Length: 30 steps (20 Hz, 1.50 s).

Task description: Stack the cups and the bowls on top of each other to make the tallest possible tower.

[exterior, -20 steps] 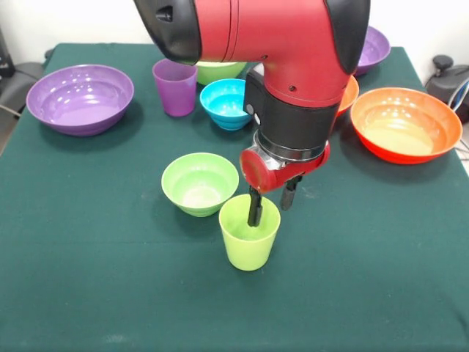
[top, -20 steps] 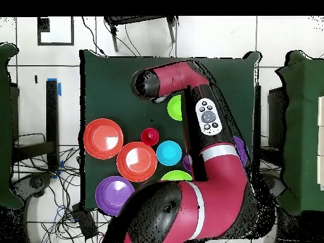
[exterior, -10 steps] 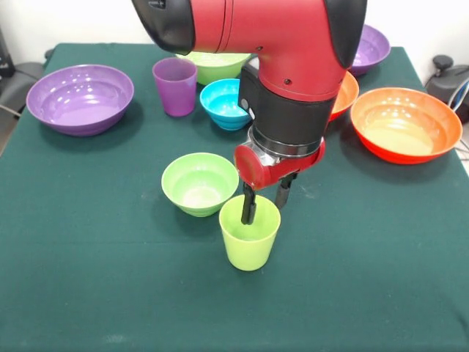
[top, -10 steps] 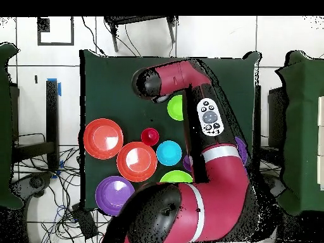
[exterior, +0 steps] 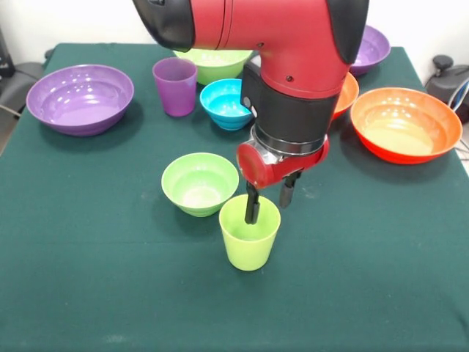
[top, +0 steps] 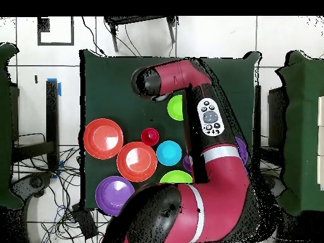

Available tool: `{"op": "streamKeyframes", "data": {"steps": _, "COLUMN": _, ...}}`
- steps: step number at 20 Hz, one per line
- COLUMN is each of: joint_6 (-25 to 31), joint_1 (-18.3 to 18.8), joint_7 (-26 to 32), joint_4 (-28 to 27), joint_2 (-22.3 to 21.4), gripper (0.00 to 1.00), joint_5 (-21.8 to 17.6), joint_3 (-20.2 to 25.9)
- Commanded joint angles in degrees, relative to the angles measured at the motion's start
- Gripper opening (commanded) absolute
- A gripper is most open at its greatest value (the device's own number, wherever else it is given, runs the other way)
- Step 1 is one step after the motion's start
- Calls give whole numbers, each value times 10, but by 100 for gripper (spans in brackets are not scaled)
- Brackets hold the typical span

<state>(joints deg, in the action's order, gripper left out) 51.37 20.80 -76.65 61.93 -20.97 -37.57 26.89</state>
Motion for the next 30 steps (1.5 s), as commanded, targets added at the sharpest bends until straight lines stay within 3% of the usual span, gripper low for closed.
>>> {"op": "streamKeyframes", "data": {"steps": 1, "joint_6": 60, "joint_1": -23, "joint_7": 10, "joint_4": 29, "joint_2": -32, "gripper": 100, "joint_5": 31, "joint_3": 5}}
{"op": "streamKeyframes", "data": {"steps": 11, "joint_6": 88, "joint_1": -27, "joint_7": 13, "joint_4": 54, "joint_2": -93, "gripper": 100, "joint_5": 56, "joint_3": -17}}
{"op": "streamKeyframes", "data": {"steps": 20, "joint_6": 94, "joint_1": -46, "joint_7": 9, "joint_4": 58, "joint_2": -123, "gripper": 100, "joint_5": 35, "joint_3": -55}}
{"op": "streamKeyframes", "data": {"steps": 30, "joint_6": 53, "joint_1": -47, "joint_7": 13, "joint_4": 98, "joint_2": -116, "gripper": 100, "joint_5": 20, "joint_3": -89}}
